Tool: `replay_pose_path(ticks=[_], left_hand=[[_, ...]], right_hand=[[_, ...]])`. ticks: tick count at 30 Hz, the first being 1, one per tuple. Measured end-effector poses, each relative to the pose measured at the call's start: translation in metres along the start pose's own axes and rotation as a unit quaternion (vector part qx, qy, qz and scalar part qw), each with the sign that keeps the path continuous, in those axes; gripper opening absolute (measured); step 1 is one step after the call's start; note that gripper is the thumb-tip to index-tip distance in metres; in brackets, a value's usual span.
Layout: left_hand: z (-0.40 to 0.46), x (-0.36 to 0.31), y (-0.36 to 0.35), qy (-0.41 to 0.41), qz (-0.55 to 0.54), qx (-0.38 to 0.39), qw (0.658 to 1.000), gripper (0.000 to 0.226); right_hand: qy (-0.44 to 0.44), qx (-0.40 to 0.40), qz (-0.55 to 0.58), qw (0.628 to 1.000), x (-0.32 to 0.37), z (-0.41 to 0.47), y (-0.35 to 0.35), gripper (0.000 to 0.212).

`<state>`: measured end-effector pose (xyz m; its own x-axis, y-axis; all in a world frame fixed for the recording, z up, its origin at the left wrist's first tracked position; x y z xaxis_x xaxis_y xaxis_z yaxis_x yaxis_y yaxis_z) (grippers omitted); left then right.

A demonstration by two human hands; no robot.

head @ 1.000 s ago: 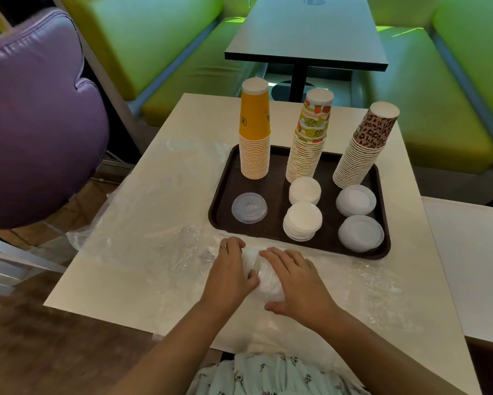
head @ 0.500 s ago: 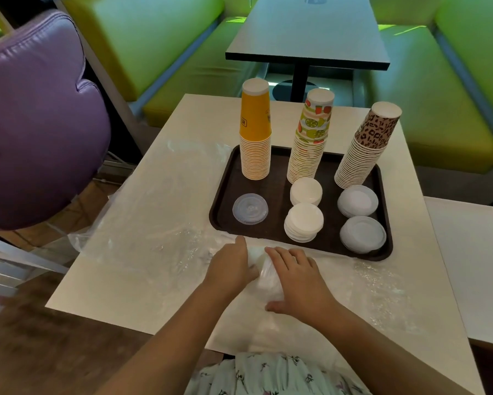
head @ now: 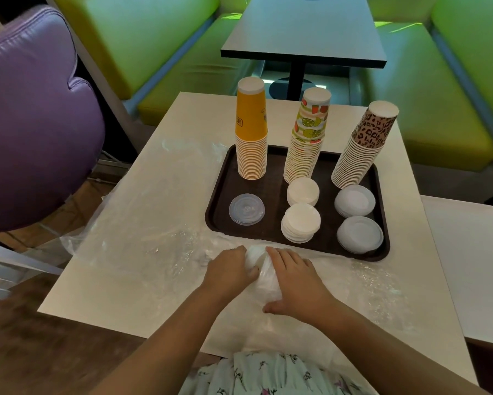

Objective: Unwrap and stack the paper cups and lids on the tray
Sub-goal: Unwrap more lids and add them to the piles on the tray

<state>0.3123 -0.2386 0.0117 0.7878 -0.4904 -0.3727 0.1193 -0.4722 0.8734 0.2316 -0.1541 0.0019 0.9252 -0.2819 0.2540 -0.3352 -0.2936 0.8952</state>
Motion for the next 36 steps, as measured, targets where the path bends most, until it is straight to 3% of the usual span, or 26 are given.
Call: replay_pose_path(ticks=[5, 9, 17, 21, 23, 26, 30, 32, 34, 36], left_hand=[[0.01, 0.001, -0.006, 0.026, 0.004, 0.029, 0.999, 0.049], [0.005, -0.014, 0.01, -0.024, 0.107, -0.099, 0.989, 0.052], [0.001, -0.009, 0.014, -0.021, -0.046, -0.096, 0.994, 0.047], [-0.004, -0.013, 0.008, -0.042, -0.073, -0.084, 0.993, 0.034], [-0.006, -0.009, 0.009, -0.04, -0.127, -0.118, 0.984, 0.023], [-0.015, 0.002, 0.012, -0.032, -0.226, -0.181, 0.957, 0.015], [-0.03, 0.012, 0.01, -0.034, -0.381, -0.218, 0.898, 0.031], [-0.032, 0.023, -0.001, 0.009, -0.492, -0.198, 0.848, 0.031], [-0.029, 0.027, -0.018, 0.061, -0.616, -0.138, 0.773, 0.028], [-0.027, 0.025, -0.028, 0.083, -0.68, -0.093, 0.722, 0.027]], right_hand=[[0.001, 0.015, -0.004, 1.0, 0.002, 0.004, 0.002, 0.112], [0.006, 0.028, -0.003, 1.0, 0.001, 0.006, 0.006, 0.112], [-0.001, 0.046, 0.019, 0.999, 0.003, 0.004, 0.001, 0.113], [-0.001, 0.084, 0.077, 0.994, 0.002, 0.011, -0.002, 0.122], [-0.007, 0.085, 0.085, 0.993, 0.001, 0.012, -0.003, 0.124], [-0.022, 0.076, 0.099, 0.992, 0.0, 0.011, -0.006, 0.127], [-0.044, 0.051, 0.156, 0.986, -0.006, 0.011, -0.007, 0.123], [-0.052, 0.034, 0.173, 0.983, -0.011, 0.01, -0.003, 0.118], [-0.052, 0.011, 0.164, 0.985, -0.015, 0.009, 0.004, 0.112], [-0.044, -0.007, 0.129, 0.991, -0.017, 0.007, 0.011, 0.108]])
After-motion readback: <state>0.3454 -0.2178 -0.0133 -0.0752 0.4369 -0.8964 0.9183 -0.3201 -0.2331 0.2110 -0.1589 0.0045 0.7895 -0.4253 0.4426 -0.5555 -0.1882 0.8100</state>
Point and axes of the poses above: each hand's wrist, its own z-axis towards the middle knuckle, its own y-axis out of the back of the hand, x = y × z, the point moved 8 cm from there along z, towards the middle knuckle, and after that the axes turned 1 degree about -y, right-handed, at the moved point
